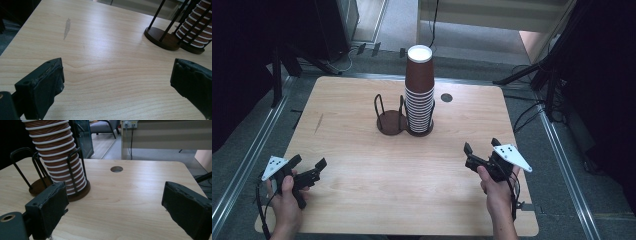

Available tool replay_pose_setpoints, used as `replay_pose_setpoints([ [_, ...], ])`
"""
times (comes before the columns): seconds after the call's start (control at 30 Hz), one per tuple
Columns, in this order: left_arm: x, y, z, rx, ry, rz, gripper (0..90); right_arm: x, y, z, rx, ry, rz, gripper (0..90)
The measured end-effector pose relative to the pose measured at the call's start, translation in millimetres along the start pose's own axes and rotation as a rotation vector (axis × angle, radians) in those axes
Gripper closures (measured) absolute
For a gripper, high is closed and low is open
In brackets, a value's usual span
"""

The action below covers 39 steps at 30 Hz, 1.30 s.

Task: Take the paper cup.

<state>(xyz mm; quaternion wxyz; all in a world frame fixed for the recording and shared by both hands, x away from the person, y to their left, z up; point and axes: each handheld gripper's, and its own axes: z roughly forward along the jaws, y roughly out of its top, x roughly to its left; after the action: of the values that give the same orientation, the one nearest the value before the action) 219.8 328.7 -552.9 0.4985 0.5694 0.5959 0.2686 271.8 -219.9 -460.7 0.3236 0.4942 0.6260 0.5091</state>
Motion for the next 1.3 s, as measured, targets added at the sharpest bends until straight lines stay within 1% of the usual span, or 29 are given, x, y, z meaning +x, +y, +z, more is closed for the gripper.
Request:
replay_pose_setpoints([
  [0.1, 0.7, -0.1, -0.1, -0.002, 0.002, -0.006, 0.0, 6.3, 4.8, 5.8, -0.004, 0.015, -0.006, 6.3],
  [0.13, 0.7, -0.1, -0.1, -0.002, 0.002, -0.006, 0.0, 6.3, 4.8, 5.8, -0.004, 0.015, -0.006, 6.3],
  [0.17, 1.2, -0.1, 0.0, -0.006, 0.002, -0.016, 0.0, 12.1, 7.7, 10.5, -0.012, 0.030, -0.007, 6.3],
  [0.2, 1.2, -0.1, 0.0, -0.006, 0.002, -0.016, 0.0, 12.1, 7.7, 10.5, -0.012, 0.030, -0.007, 6.3],
  [0.23, 1.6, 0.0, -0.2, -0.005, 0.001, -0.019, 0.0, 17.3, 9.5, 15.0, -0.019, 0.043, 0.000, 6.7],
  [0.3, 1.8, -0.3, -0.7, -0.010, 0.001, -0.020, 0.0, 21.9, 11.4, 19.3, -0.019, 0.047, 0.003, 6.8],
  [0.4, 1.4, -0.3, -0.6, -0.009, 0.002, -0.017, 0.0, 29.8, 16.1, 26.1, -0.036, 0.066, 0.014, 7.8],
  [0.5, 1.7, -0.3, -0.6, -0.009, 0.001, -0.018, 0.0, 38.4, 20.3, 32.7, -0.035, 0.081, 0.018, 10.2],
  [0.53, 1.8, -0.1, -0.6, -0.006, 0.001, -0.019, 0.0, 38.4, 20.3, 32.7, -0.035, 0.081, 0.018, 10.2],
  [0.6, 1.9, 0.0, -0.3, -0.005, -0.001, -0.020, 0.0, 44.3, 23.1, 37.2, -0.036, 0.087, 0.003, 10.6],
  [0.63, 1.8, 0.0, -0.2, -0.004, -0.001, -0.020, 0.0, 47.2, 24.8, 39.1, -0.036, 0.082, -0.003, 10.4],
  [0.7, 1.4, 0.1, 0.3, -0.002, -0.002, -0.014, 0.0, 54.5, 30.3, 44.4, -0.043, 0.048, -0.009, 10.7],
  [0.73, 1.4, 0.1, 0.3, -0.002, -0.002, -0.014, 0.0, 54.5, 30.3, 44.4, -0.043, 0.048, -0.009, 10.7],
  [0.77, 1.4, 0.2, 0.5, 0.001, -0.004, -0.014, 0.0, 58.5, 33.6, 47.0, -0.048, 0.057, -0.008, 10.8],
  [0.83, 1.5, 0.2, 0.5, 0.001, -0.005, -0.016, 0.0, 62.8, 37.0, 50.0, -0.050, 0.056, -0.025, 10.8],
  [0.87, 1.7, 0.3, 0.6, 0.003, -0.004, -0.015, 0.0, 62.8, 37.0, 50.0, -0.050, 0.056, -0.025, 10.8],
  [0.9, 1.7, 0.3, 0.8, 0.001, -0.006, -0.016, 0.0, 66.0, 40.6, 53.1, -0.052, 0.060, -0.029, 10.4],
  [0.93, 1.8, 0.3, 0.8, 0.003, -0.007, -0.014, 0.0, 66.0, 40.6, 53.1, -0.052, 0.060, -0.029, 10.4],
  [0.97, 1.8, 0.4, 0.8, 0.005, -0.006, -0.013, 0.0, 69.4, 43.6, 56.5, -0.049, 0.072, -0.032, 9.1],
  [1.0, 1.8, 0.4, 0.8, 0.005, -0.006, -0.013, 0.0, 69.4, 43.6, 56.5, -0.049, 0.072, -0.032, 9.1],
  [1.03, 1.7, 0.4, 1.2, 0.002, -0.008, -0.017, 0.0, 73.1, 46.4, 60.2, -0.040, 0.081, -0.034, 7.2],
  [1.07, 1.7, 0.4, 1.2, 0.002, -0.008, -0.017, 0.0, 73.1, 46.4, 60.2, -0.040, 0.081, -0.034, 7.2],
  [1.1, 1.8, 0.4, 1.4, 0.003, -0.011, -0.019, 0.0, 76.8, 48.8, 63.9, -0.038, 0.089, -0.036, 3.7],
  [1.17, 1.8, 0.5, 1.4, 0.004, -0.013, -0.018, 0.0, 78.2, 49.6, 65.2, -0.036, 0.092, -0.039, 2.0],
  [1.2, 2.0, 0.5, 1.3, 0.003, -0.013, -0.020, 0.0, 82.4, 52.1, 69.4, -0.031, 0.095, -0.045, 0.8],
  [1.27, 2.0, 0.4, 1.3, 0.003, -0.013, -0.020, 0.0, 84.4, 53.1, 71.0, -0.030, 0.102, -0.046, 0.0],
  [1.3, 1.9, 0.4, 1.3, 0.003, -0.012, -0.018, 0.0, 88.2, 55.1, 74.7, -0.030, 0.095, -0.053, 0.0],
])
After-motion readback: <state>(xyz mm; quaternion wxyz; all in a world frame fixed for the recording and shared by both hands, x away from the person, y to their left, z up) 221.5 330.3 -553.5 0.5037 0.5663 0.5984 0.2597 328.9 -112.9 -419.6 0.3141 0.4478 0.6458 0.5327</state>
